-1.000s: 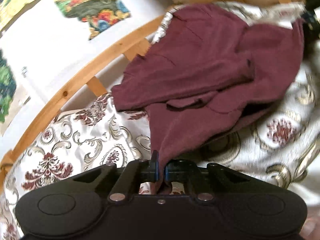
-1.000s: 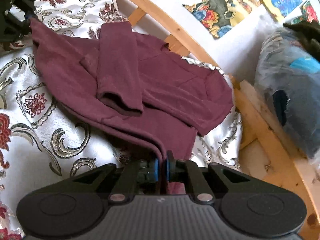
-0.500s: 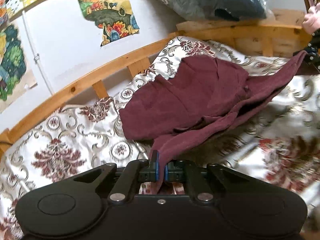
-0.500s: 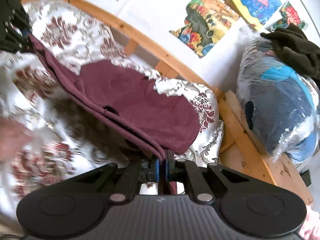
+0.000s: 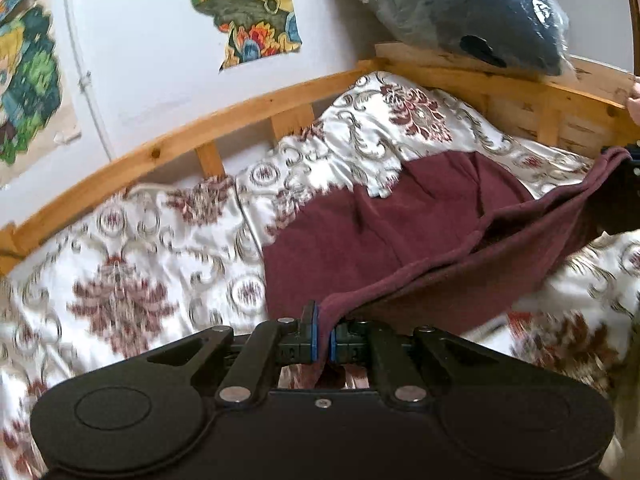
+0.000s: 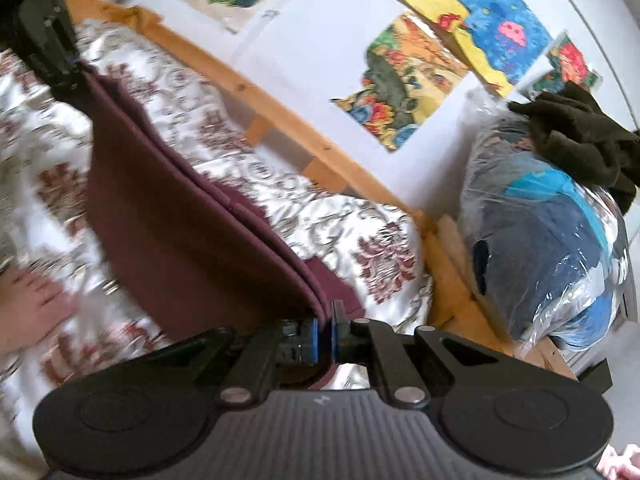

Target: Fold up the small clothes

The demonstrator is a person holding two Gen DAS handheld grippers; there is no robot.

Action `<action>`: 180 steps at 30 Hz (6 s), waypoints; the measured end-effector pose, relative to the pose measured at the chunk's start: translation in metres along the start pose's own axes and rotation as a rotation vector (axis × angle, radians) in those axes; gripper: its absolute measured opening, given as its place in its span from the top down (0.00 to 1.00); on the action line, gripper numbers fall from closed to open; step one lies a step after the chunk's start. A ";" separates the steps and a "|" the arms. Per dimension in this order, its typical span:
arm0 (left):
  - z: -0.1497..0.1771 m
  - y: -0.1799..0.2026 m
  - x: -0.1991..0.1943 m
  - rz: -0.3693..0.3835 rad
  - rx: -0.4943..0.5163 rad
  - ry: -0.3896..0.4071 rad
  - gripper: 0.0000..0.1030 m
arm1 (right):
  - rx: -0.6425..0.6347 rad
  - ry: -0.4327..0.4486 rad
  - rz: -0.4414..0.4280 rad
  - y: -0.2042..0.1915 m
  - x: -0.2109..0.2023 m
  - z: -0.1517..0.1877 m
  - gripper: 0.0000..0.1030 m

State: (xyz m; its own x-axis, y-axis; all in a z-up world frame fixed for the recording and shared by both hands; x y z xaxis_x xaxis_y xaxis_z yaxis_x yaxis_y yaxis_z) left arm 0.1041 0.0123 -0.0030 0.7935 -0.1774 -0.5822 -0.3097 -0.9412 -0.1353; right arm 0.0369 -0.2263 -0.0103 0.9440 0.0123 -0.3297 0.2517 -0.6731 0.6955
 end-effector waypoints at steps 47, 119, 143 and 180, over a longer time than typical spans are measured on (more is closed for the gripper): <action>-0.039 -0.048 0.271 -0.272 -0.130 -0.247 0.23 | 0.406 -0.014 -0.094 0.012 0.237 0.046 0.00; -0.013 -0.053 0.236 -0.187 -0.249 -0.125 0.93 | 0.586 -0.131 0.183 0.070 0.261 0.106 0.00; 0.010 -0.049 0.237 -0.227 -0.251 -0.175 0.42 | 0.569 -0.219 0.294 0.072 0.272 0.126 0.00; 0.027 -0.053 0.165 -0.207 -0.405 -0.048 0.11 | 0.511 -0.111 -0.051 -0.020 0.198 0.056 0.00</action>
State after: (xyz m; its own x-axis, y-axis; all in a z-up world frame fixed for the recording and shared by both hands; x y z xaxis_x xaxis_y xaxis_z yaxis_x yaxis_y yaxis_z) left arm 0.2371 0.0403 -0.1133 0.7887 0.0304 -0.6141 0.0902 -0.9937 0.0666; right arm 0.2067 -0.2513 -0.1251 0.8981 -0.0053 -0.4398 0.1342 -0.9489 0.2855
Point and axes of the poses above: each gripper's, at about its wrist camera, not at the fingertips, and x roughly the way its jaws point, y to its right, z to its underside, the point moved 7 cm from there along x, roughly the way its jaws point, and after that the axes turned 6 degrees about -x, right-handed, at the moved point
